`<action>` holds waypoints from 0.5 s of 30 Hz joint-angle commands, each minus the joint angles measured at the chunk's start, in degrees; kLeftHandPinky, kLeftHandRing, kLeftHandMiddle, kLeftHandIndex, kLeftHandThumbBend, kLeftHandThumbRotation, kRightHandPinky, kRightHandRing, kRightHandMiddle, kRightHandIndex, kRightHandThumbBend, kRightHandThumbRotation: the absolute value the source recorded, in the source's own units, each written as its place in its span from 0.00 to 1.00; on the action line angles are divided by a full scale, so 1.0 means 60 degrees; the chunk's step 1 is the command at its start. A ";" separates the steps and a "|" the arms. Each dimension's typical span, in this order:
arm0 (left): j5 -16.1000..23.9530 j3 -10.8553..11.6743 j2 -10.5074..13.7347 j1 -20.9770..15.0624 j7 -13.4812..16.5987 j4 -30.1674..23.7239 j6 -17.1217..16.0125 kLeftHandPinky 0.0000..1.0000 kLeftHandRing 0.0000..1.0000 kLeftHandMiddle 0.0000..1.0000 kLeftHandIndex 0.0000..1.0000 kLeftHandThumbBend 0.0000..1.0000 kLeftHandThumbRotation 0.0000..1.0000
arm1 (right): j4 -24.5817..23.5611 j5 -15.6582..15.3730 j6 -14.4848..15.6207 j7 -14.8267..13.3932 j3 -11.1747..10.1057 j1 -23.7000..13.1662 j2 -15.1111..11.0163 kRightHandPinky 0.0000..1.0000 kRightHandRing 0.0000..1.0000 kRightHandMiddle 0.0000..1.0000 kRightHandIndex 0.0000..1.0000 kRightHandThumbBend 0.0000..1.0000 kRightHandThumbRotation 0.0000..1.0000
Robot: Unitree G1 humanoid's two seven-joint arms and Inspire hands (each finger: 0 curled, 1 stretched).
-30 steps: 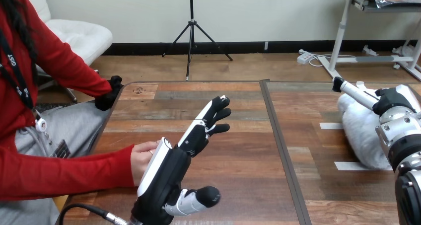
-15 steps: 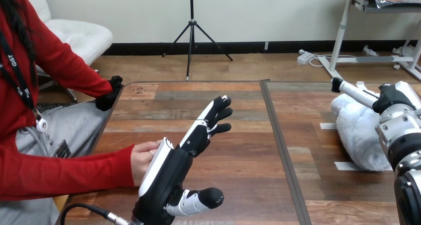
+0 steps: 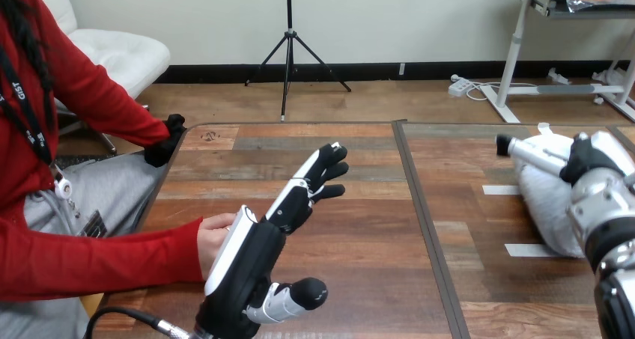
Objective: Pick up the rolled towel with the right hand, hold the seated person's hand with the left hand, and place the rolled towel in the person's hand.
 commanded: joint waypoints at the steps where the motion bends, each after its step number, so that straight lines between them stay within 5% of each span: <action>1: 0.0110 0.0243 0.0016 -0.0130 0.0183 -0.0539 -0.0156 0.82 0.89 0.93 0.93 1.00 0.93 | -0.0067 0.0259 -0.0216 -0.0222 -0.0291 0.0129 -0.0074 0.75 0.92 0.92 0.92 1.00 0.68; 9: 0.0034 0.0224 0.0060 -0.0182 0.0172 -0.0413 -0.0329 0.81 0.89 0.93 0.93 1.00 0.93 | -0.0084 0.0813 -0.0209 -0.0278 -0.0869 0.0279 -0.0024 0.50 0.79 0.90 0.92 0.99 0.49; 15: -0.0003 0.0203 0.0099 -0.0175 0.0118 -0.0465 -0.0332 0.81 0.89 0.93 0.93 1.00 0.93 | -0.0082 0.0950 -0.0190 -0.0375 -0.0983 0.0340 0.0025 0.46 0.70 0.84 0.89 0.96 0.31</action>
